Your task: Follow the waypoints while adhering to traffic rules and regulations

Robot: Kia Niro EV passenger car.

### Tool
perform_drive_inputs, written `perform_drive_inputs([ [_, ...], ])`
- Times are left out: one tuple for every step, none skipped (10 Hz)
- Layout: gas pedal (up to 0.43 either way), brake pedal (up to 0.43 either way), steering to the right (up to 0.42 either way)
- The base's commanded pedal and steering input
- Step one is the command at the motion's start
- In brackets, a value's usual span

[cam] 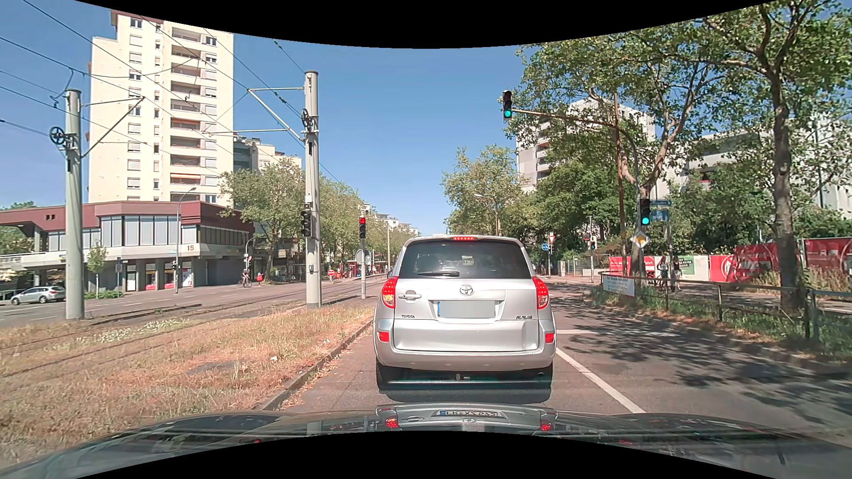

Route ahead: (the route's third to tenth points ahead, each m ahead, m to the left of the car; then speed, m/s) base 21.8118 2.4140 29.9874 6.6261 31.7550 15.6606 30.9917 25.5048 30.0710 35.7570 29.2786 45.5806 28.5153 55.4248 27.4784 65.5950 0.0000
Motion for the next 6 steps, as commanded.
perform_drive_inputs([
  [0.000,0.213,-0.004],
  [0.000,0.213,-0.004],
  [0.000,0.213,-0.004],
  [0.000,0.213,-0.004],
  [0.000,0.213,-0.004],
  [0.000,0.213,-0.004],
])
